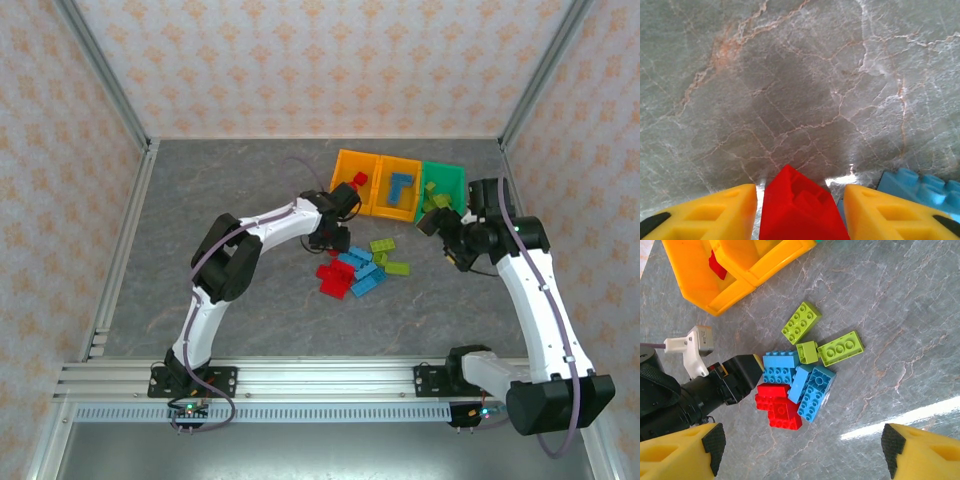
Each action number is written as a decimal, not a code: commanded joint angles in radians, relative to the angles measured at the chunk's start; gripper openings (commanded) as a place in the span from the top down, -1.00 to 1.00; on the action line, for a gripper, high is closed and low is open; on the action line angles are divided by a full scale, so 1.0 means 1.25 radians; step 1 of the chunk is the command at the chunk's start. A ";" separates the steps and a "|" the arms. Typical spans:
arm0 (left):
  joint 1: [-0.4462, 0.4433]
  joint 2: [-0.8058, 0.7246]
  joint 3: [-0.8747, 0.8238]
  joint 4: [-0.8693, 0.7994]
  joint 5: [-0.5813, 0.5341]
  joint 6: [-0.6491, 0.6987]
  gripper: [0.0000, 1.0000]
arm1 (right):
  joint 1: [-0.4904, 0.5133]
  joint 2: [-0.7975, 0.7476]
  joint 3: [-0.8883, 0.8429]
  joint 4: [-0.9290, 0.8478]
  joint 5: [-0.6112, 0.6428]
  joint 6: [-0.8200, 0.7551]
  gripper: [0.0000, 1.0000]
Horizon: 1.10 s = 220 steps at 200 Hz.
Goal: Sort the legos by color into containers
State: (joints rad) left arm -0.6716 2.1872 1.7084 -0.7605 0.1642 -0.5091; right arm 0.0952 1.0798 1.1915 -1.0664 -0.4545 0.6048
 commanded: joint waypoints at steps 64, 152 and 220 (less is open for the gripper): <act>0.028 -0.032 -0.018 -0.044 -0.011 -0.015 0.46 | 0.065 -0.011 0.005 0.003 -0.020 0.071 -0.68; 0.052 -0.003 0.353 -0.058 -0.070 -0.056 0.55 | 0.164 -0.001 0.000 0.087 0.003 0.161 -0.70; 0.084 0.261 0.732 -0.015 -0.124 -0.039 0.54 | 0.166 -0.033 0.049 -0.002 0.047 0.144 -0.71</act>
State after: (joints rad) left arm -0.5900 2.4092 2.5324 -0.7845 0.0715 -0.5678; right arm 0.2943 1.0790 1.2091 -0.9867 -0.4400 0.7670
